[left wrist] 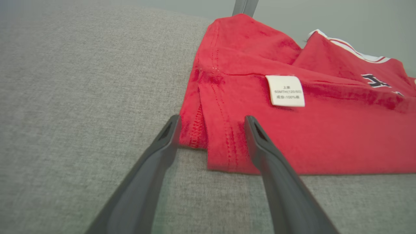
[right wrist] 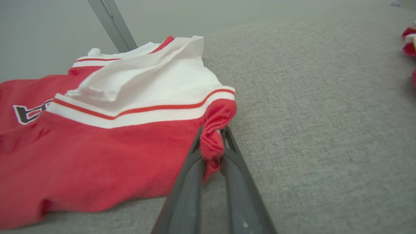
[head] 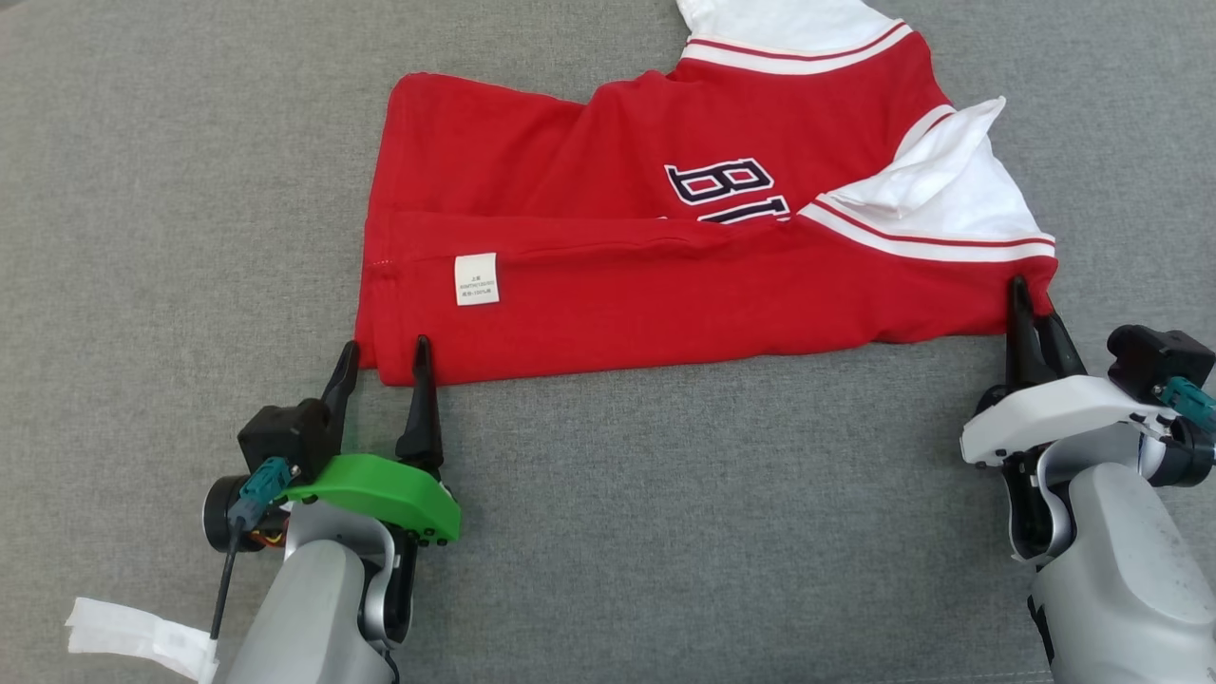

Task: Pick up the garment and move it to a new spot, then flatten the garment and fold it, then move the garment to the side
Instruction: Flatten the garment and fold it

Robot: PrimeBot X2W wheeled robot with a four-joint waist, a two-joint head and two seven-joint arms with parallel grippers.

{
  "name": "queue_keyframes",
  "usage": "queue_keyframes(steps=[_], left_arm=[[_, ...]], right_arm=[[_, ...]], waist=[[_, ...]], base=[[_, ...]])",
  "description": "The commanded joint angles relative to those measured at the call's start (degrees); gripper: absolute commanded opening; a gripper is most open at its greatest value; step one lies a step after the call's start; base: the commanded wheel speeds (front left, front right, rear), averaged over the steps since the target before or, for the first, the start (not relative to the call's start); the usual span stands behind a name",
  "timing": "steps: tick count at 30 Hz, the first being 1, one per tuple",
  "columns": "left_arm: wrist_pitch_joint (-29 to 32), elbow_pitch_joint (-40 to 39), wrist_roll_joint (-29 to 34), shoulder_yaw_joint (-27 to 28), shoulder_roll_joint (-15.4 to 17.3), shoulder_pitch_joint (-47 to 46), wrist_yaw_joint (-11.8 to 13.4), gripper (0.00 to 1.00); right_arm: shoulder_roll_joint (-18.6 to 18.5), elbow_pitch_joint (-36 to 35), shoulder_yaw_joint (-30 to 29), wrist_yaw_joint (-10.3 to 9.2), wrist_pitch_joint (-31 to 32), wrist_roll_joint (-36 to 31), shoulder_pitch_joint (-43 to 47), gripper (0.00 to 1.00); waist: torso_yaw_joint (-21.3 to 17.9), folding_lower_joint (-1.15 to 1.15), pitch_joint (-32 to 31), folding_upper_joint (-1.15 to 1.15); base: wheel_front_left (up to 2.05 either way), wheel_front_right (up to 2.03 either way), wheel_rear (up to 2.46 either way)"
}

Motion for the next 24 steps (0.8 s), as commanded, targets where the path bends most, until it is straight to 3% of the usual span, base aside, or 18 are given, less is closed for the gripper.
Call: queue_keyframes(steps=[1,8,9,10,11,24], left_arm=[[0.0,0.3,0.4,0.1,0.3,-0.1,-0.3,1.00],[0.1,4.7,0.9,-0.2,0.3,-1.2,0.0,1.00],[0.1,5.2,0.7,-0.3,0.3,-1.4,-0.3,0.45],[0.1,5.5,0.5,-0.4,0.3,-1.5,-0.4,0.15],[0.1,5.7,0.2,-0.4,0.3,-1.5,-0.6,0.00],[0.0,1.6,-0.6,2.7,0.4,3.2,-0.7,0.00]], right_arm=[[-0.5,-0.4,0.1,-0.11,-0.2,0.4,-0.5,0.00],[-0.2,-1.1,0.9,-0.10,-0.2,1.0,-0.8,0.00],[-0.2,-1.2,1.0,-0.10,-0.2,1.0,-0.9,0.00],[-0.2,-1.2,1.0,-0.10,-0.2,1.0,-0.9,0.00],[-0.3,-1.3,1.0,-0.10,-0.2,1.1,-0.9,0.00],[-0.9,0.3,-0.3,-0.11,-0.2,1.3,0.9,0.00]], waist=[[-0.2,0.00,0.1,0.00],[-0.8,0.00,0.2,0.00],[-0.8,0.00,0.2,0.00],[-0.8,0.00,0.2,0.00],[-0.7,0.00,0.3,0.00],[0.0,0.00,-5.1,0.00]], base=[[0.00,0.00,0.00],[0.00,0.00,0.00],[0.00,0.00,0.00],[0.00,0.00,0.00],[0.00,0.00,0.00],[0.00,0.00,0.00]])
